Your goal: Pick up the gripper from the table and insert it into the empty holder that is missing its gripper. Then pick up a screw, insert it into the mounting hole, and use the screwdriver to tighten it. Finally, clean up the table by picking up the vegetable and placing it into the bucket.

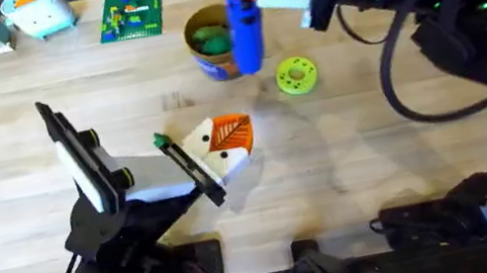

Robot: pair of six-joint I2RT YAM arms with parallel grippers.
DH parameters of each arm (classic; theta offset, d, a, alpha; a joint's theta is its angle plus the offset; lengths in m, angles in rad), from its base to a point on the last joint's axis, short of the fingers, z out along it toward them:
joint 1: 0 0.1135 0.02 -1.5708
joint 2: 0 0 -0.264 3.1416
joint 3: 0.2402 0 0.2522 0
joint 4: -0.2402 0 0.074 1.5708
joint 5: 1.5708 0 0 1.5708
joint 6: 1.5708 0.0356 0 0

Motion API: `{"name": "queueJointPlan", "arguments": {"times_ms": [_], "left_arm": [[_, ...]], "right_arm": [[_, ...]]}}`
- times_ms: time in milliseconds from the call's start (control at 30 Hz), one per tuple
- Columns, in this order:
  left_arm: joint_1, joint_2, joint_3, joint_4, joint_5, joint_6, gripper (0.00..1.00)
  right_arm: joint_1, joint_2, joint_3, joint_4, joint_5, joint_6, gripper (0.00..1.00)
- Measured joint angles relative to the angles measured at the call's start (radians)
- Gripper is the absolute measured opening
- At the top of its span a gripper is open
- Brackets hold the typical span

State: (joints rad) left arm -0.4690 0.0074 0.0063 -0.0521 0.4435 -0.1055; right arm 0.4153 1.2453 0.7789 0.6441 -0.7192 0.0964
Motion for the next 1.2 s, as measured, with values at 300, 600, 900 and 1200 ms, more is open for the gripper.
{"name": "queueJointPlan", "arguments": {"times_ms": [300,600,900,1200], "left_arm": [[0.000,0.000,0.000,0.000,0.000,0.000,0.006],[0.000,0.000,0.000,0.000,0.000,0.000,0.006],[0.000,0.000,0.000,0.000,0.000,0.000,0.006],[0.000,0.000,0.000,0.000,0.000,0.000,0.185]], "right_arm": [[-0.193,0.024,0.021,-0.635,0.295,-0.574,0.023],[-0.211,0.217,0.037,-0.651,0.790,-1.143,0.023],[-0.206,0.413,0.049,-0.632,0.951,-1.405,0.203],[-0.186,0.426,0.087,-0.603,0.997,-1.418,0.988]]}}
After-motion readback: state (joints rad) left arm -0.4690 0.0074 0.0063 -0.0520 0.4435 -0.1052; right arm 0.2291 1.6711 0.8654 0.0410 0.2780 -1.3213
